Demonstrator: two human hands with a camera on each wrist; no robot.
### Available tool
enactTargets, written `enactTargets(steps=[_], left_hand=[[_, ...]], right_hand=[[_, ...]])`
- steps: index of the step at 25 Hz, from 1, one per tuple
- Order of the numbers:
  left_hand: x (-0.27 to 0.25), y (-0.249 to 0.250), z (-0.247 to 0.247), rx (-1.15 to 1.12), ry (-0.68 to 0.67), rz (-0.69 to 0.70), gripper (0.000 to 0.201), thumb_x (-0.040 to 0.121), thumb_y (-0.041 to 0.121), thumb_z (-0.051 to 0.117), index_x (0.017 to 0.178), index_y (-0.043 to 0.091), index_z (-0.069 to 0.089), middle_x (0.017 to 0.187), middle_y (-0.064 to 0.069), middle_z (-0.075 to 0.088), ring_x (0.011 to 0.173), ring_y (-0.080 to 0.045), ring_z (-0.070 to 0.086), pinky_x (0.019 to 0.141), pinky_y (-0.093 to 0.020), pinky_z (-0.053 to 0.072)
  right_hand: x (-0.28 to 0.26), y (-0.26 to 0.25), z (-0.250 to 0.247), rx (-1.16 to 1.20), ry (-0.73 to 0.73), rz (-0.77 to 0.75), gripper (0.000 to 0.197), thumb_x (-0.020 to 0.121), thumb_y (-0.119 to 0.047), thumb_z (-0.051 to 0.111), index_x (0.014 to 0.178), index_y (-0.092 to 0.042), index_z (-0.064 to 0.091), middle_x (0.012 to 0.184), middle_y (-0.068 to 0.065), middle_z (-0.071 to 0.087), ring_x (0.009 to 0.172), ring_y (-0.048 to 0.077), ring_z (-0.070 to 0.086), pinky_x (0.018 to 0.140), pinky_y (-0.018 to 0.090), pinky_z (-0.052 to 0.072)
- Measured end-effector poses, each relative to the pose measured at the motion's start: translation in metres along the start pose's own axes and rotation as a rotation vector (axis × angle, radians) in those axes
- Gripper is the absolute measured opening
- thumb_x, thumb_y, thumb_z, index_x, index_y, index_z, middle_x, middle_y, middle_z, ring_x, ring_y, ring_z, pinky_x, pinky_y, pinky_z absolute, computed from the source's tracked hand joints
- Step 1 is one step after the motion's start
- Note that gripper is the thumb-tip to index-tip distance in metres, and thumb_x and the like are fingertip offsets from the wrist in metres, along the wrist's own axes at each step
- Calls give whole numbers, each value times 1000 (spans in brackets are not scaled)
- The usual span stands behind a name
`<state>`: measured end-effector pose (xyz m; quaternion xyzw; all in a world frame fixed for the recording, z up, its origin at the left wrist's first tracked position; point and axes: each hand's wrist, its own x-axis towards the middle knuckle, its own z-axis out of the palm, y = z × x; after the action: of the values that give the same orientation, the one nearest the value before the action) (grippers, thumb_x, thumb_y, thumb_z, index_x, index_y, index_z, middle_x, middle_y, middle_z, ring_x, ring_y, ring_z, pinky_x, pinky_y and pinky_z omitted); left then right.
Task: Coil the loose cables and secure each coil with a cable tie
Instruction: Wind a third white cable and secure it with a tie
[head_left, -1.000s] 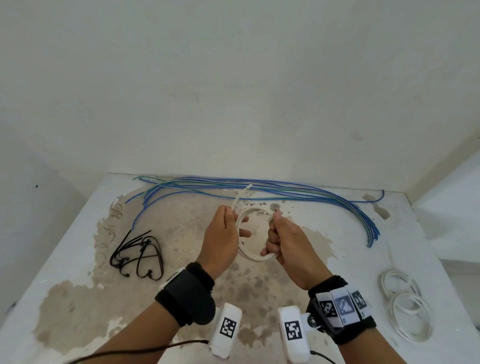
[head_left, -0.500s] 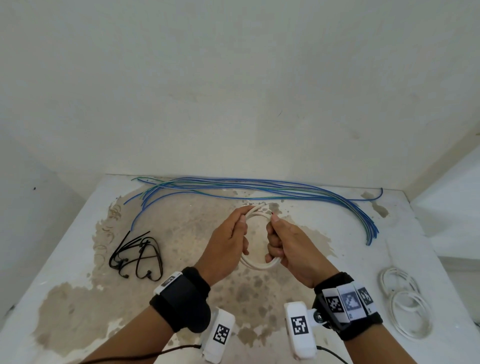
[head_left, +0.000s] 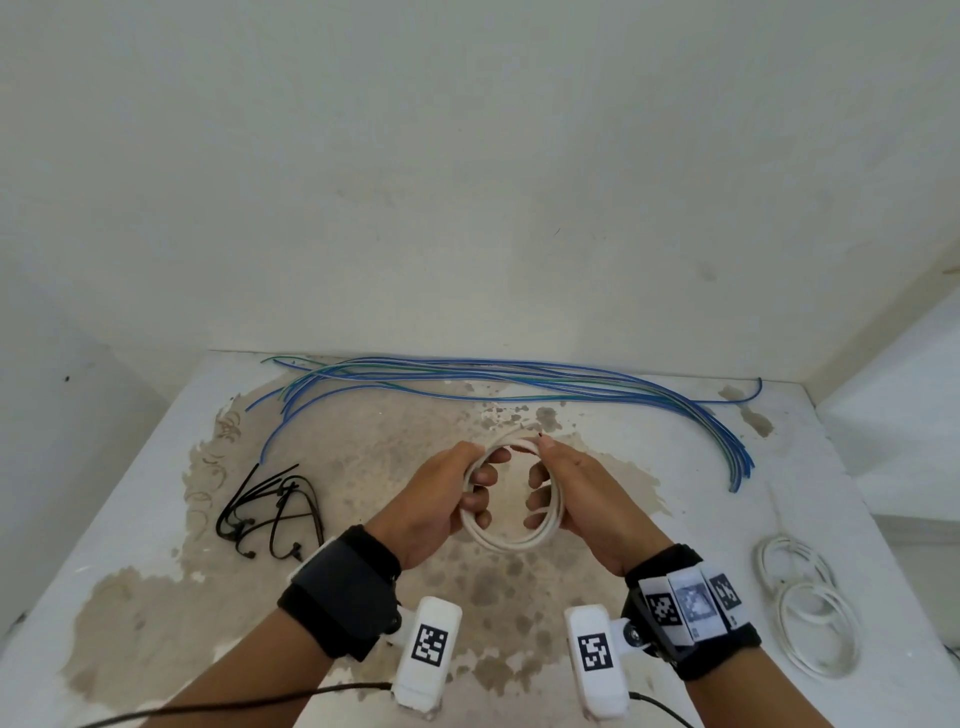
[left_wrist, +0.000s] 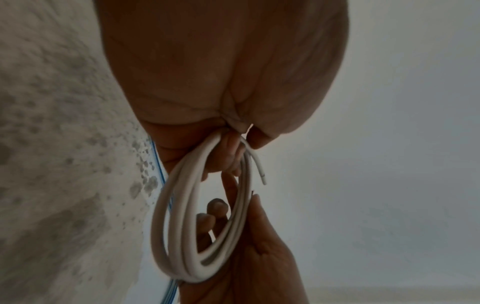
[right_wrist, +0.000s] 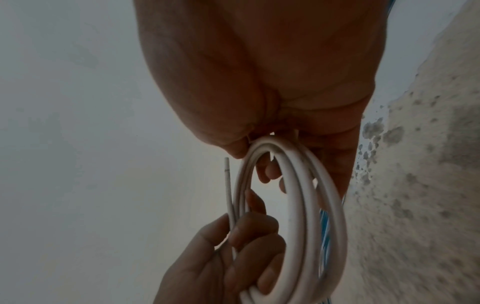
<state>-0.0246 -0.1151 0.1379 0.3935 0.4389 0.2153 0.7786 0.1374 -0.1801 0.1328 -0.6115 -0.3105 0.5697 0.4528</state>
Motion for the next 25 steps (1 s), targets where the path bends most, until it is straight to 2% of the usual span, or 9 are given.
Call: enactTargets(steps=[3, 5, 8, 12, 15, 17, 20, 22, 25], left_hand=[[-4, 0, -4, -87, -54, -55, 27, 104, 21, 35, 107, 7, 59, 63, 4, 35, 47, -9, 28, 56, -30, 38], [-6, 0, -7, -117, -84, -77, 28, 105, 21, 35, 109, 6, 58, 63, 4, 31, 48, -9, 28, 56, -30, 41], [-7, -1, -10, -78, -91, -112, 27, 106, 21, 35, 106, 6, 57, 63, 4, 30, 48, -10, 30, 57, -31, 42], [-7, -4, -12, -72, -74, -150, 24, 105, 22, 36, 101, 8, 55, 62, 4, 31, 47, -10, 30, 58, -32, 42], [-7, -6, -10, -124, -77, -170, 32, 108, 33, 35, 96, 10, 55, 62, 3, 33, 47, -11, 30, 59, -33, 43], [-7, -8, -9, -183, -94, -181, 32, 107, 32, 36, 94, 11, 55, 63, 1, 43, 47, -12, 38, 59, -34, 46], [-8, -12, -8, -250, -91, -169, 30, 105, 31, 43, 92, 9, 59, 72, -6, 60, 53, -15, 53, 60, -33, 52], [-8, -16, -5, -229, -49, -133, 32, 103, 36, 48, 88, 10, 59, 71, -7, 61, 54, -15, 55, 59, -32, 53], [-10, -19, 3, -195, 17, -91, 37, 101, 45, 49, 82, 13, 54, 61, -3, 52, 49, -14, 47, 58, -31, 49]], right_hand=[[-1, 2, 4, 0, 17, -71, 34, 107, -43, 40, 117, -35, 72, 96, 3, 58, 77, 16, 58, 74, 34, 57], [-1, 3, 7, -49, 49, -134, 36, 107, -46, 37, 120, -42, 71, 110, -8, 65, 89, 11, 57, 80, 30, 54], [-2, 7, 11, -87, 55, -189, 36, 107, -48, 36, 122, -44, 69, 128, -18, 65, 108, 3, 57, 87, 26, 46], [0, 17, 15, -52, 88, -221, 33, 103, -50, 42, 104, -38, 73, 118, -10, 69, 103, 10, 60, 89, 28, 48], [4, 24, 19, 28, 146, -219, 33, 100, -50, 46, 91, -32, 72, 104, -9, 72, 105, 12, 64, 90, 31, 49], [7, 25, 20, 95, 185, -211, 33, 103, -45, 47, 89, -26, 70, 94, -7, 71, 98, 11, 65, 88, 34, 51], [11, 23, 19, 158, 243, -212, 35, 104, -46, 47, 87, -25, 69, 86, -5, 67, 91, 11, 62, 85, 34, 50], [12, 20, 18, 215, 256, -194, 35, 104, -46, 47, 90, -23, 70, 83, -5, 66, 87, 13, 60, 84, 35, 48], [12, 16, 19, 223, 253, -174, 36, 104, -47, 47, 97, -22, 72, 83, -5, 67, 87, 15, 60, 86, 37, 46]])
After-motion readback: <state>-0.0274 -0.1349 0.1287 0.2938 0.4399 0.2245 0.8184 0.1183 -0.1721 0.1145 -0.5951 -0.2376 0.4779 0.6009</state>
